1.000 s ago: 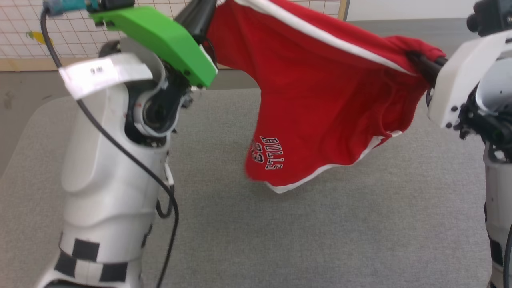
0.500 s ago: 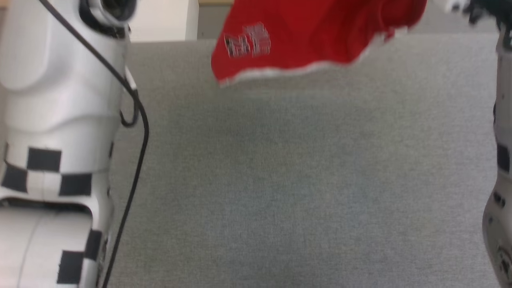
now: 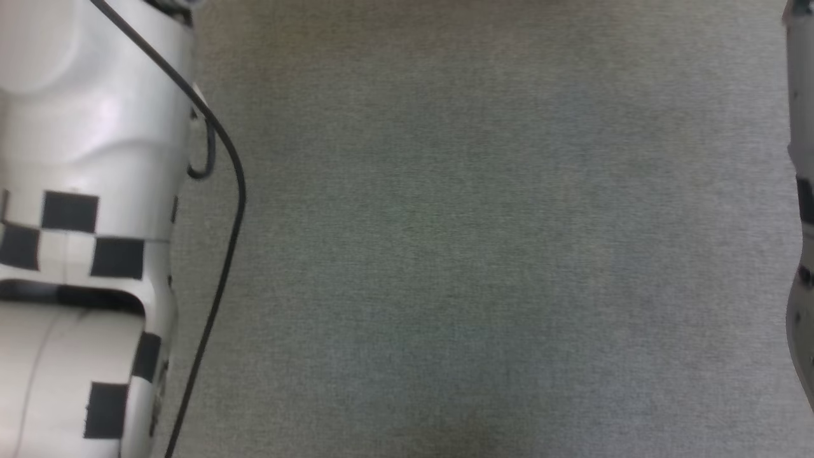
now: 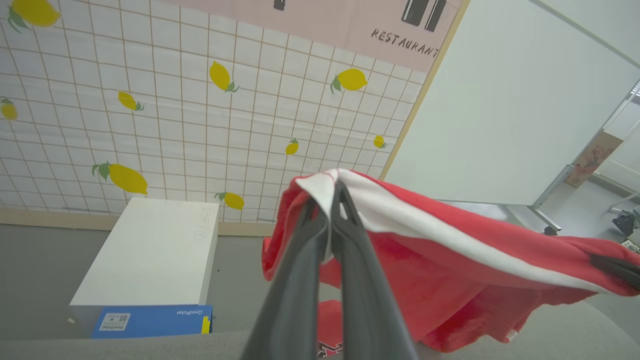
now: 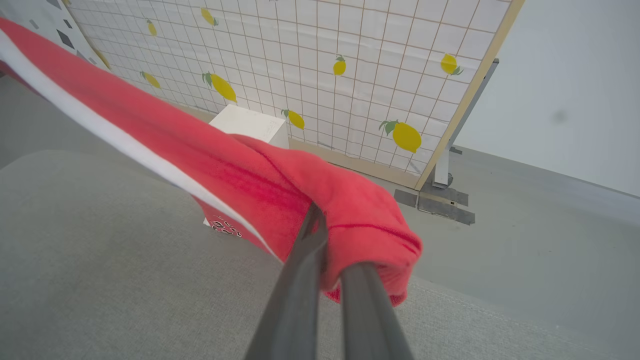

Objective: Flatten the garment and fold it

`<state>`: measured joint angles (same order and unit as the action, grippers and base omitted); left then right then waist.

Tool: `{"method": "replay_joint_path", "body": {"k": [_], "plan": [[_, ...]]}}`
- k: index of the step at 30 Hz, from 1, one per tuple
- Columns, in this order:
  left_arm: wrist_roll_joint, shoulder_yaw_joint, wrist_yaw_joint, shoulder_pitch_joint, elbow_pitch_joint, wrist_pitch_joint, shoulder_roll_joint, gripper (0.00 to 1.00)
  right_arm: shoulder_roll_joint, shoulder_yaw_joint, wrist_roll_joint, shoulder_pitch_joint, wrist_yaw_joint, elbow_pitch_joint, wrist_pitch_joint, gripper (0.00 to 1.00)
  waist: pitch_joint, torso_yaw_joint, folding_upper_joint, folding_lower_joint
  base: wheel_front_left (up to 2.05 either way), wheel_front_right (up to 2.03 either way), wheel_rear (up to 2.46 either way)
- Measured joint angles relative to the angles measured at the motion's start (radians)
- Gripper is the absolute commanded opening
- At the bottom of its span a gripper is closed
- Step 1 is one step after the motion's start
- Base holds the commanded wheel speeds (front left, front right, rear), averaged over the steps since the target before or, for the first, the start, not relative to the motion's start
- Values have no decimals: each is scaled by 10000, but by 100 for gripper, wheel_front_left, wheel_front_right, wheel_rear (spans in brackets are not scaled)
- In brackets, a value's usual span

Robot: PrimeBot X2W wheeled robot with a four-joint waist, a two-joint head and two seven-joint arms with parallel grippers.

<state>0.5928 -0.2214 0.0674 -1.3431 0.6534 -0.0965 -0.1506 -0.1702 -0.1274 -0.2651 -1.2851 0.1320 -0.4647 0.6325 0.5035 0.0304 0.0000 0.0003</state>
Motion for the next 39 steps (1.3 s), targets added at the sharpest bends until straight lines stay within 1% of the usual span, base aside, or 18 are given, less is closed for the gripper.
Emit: {"method": "replay_joint_path", "body": {"k": [4,9,15,18,23,26,29,35,39], "plan": [[178,-201,253,876,341,307,173,0,-385,-439,-686,1093,0,-19,-376,0,68,255,0,0,0,0,0],[399,-604,472,2389,357,610,343,0,-857,-654,-1653,3140,0,483,-846,0,-356,438,0,0,0,0,0],[807,-963,543,5228,-291,702,339,0,-1135,-721,-2529,6106,0,1559,-1053,0,-1420,612,0,-3,0,0,0],[1055,-1037,476,6745,-805,577,332,0,-1252,-648,-2732,7457,0,2113,-1045,0,-2017,623,0,-4,0,0,0],[1400,-1160,-38,9170,-1799,12,291,0,-1231,-364,-2851,9511,0,2907,-941,0,-2950,613,0,-4,0,0,0],[1526,-1223,-458,10445,-2452,-527,188,0,-1174,-217,-2780,10532,0,3296,-779,0,-3463,592,0,-4,0,0,0],[1714,-1300,-966,11653,-3181,-1110,-50,0,-982,-98,-2717,11598,2,3591,-537,0,-3961,559,0,-4,0,0,0],[1860,-1532,-1756,13221,-4573,-2382,-571,0,-765,90,-2529,13091,2,4107,146,0,-4638,509,0,-4,0,0,0],[1965,-1507,-2203,13989,-5444,-2851,-826,0,-673,132,-2531,13782,2,4441,886,0,-4882,456,0,-5,0,0,0]]}}
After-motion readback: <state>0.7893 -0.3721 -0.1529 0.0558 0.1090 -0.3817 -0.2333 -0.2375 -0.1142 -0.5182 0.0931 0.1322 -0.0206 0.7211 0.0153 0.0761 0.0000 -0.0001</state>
